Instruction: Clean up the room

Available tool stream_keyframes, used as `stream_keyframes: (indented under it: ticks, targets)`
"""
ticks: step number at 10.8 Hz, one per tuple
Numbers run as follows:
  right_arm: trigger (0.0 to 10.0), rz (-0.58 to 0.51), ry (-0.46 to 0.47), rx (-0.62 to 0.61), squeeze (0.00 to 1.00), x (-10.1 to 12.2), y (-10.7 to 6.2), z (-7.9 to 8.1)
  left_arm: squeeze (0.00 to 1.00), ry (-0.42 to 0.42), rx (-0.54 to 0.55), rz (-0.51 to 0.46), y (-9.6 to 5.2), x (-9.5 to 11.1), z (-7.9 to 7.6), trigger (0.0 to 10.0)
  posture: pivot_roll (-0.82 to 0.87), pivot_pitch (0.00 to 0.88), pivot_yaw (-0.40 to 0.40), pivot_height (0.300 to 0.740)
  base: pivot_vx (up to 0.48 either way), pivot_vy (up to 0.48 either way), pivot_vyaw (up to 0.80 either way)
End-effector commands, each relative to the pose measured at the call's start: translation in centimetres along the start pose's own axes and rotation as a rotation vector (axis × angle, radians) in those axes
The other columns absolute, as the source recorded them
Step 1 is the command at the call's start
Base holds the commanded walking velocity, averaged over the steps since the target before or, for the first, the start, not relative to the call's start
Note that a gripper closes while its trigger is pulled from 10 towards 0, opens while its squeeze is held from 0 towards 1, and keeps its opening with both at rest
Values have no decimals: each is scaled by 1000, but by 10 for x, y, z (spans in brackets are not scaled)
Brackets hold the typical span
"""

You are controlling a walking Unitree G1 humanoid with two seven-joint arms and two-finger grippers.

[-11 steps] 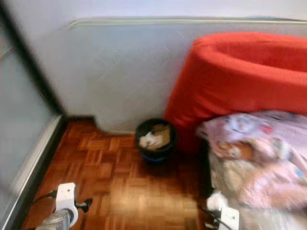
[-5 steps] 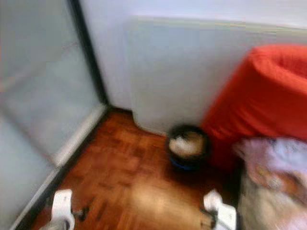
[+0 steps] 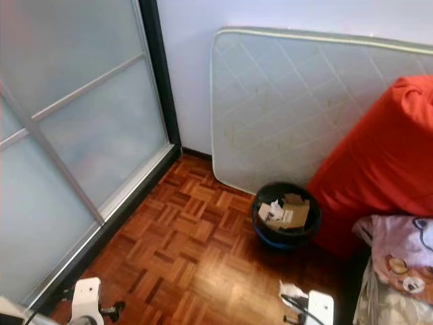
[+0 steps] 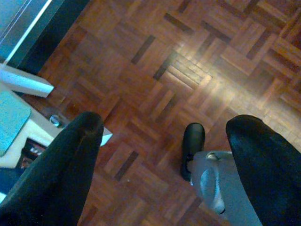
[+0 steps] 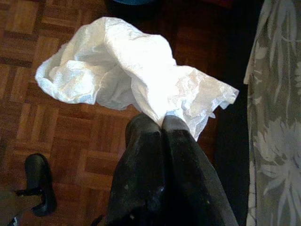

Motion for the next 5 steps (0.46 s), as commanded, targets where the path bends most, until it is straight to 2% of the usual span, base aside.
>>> stream_keyframes:
  ticks: [1,5]
  targets:
    - [10000,2,18,1,0,0,0,2,0,17,0,-6,0,2,1,10000,88,0,23,740,266,0,0]
    - [10000,8,-8,5,0,2,1,2,0,5,0,-11,0,4,4,10000,108,0,24,740,312,0,0]
Point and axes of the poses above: a point about 5 cm out from each wrist's last joint towards the gripper, its own y axis pointing out of the wrist towards the gripper, its own x axis along the axis of the wrist's last joint, z = x × y, the point moved 1 cm from there along y, pointing out of the wrist towards the gripper, and after that the axes turned 13 degrees about -y, right-handed, at the moved point
